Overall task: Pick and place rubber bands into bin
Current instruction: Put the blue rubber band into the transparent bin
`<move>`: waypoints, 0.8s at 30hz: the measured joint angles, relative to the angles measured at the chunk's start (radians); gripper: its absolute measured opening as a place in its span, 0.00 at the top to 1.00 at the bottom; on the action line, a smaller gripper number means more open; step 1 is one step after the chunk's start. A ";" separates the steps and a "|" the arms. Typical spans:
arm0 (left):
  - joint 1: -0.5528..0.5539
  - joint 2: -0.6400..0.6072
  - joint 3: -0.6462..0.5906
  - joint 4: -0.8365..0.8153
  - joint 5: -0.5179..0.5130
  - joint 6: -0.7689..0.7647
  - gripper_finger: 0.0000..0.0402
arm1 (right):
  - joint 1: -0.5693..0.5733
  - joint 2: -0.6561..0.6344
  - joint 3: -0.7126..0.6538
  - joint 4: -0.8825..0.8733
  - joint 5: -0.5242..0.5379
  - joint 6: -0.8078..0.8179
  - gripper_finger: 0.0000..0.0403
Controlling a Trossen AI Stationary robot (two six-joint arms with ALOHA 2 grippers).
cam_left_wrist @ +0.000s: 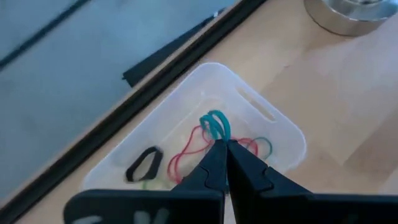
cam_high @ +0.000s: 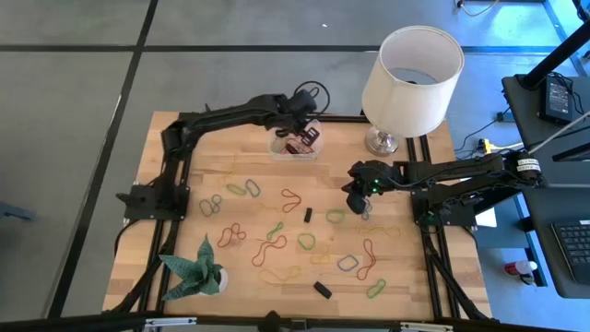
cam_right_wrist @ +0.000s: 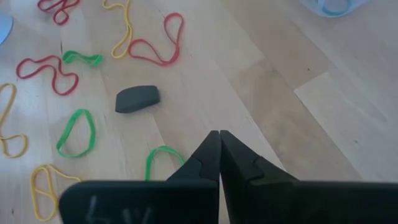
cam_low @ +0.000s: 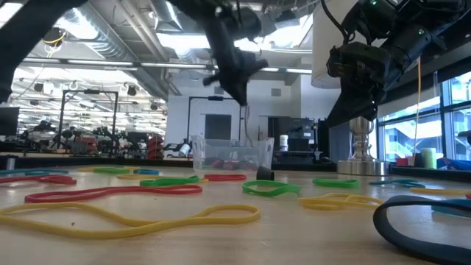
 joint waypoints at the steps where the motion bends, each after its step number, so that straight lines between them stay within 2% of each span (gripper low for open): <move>1: 0.009 0.017 0.000 0.005 0.017 0.000 1.00 | 0.000 0.000 0.000 -0.001 0.000 0.000 0.99; 8: 0.055 0.121 0.000 0.122 0.058 -0.012 1.00 | 0.000 0.000 0.000 -0.007 0.000 0.000 0.99; 13: 0.055 0.159 0.000 0.099 0.057 -0.010 0.97 | 0.000 0.000 0.000 -0.010 0.000 0.000 0.99; 24: 0.049 0.170 0.000 0.098 0.055 -0.010 0.73 | 0.000 0.000 0.000 -0.008 0.000 0.000 0.99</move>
